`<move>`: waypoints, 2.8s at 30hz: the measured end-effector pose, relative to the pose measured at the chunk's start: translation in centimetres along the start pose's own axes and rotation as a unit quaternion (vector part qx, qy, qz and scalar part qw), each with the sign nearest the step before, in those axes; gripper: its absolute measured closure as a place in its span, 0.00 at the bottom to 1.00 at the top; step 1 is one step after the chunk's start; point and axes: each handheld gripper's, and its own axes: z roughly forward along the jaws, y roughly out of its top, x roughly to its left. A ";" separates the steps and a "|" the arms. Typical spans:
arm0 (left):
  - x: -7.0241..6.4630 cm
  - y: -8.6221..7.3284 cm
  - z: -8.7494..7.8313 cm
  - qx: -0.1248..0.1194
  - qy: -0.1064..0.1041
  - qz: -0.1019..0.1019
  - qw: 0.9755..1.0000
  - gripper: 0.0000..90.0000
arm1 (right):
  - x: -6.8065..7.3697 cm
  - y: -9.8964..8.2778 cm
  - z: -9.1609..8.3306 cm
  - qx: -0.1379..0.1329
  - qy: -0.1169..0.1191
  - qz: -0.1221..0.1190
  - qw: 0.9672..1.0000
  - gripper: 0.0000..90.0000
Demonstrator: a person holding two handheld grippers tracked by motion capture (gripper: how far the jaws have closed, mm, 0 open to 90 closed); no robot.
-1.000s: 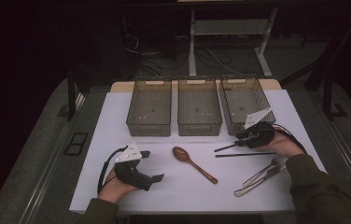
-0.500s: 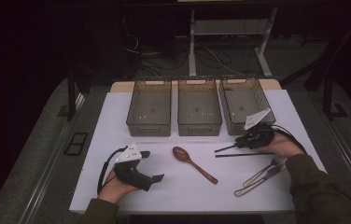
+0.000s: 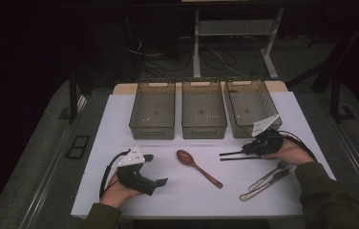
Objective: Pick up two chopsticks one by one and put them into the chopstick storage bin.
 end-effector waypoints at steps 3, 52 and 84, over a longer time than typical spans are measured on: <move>0.0 0.0 0.0 0.001 0.000 0.000 1.000 0.00 | 0.3 -0.3 -0.2 -0.007 -0.001 -0.001 1.000 0.90; 0.0 0.0 0.0 -0.001 0.000 0.000 1.000 0.00 | 1.6 5.6 4.8 -0.049 -0.002 -0.039 0.998 0.92; 0.0 -0.1 0.0 -0.002 0.001 0.000 1.000 0.00 | 4.5 3.0 3.2 -0.043 0.023 -0.072 0.996 0.90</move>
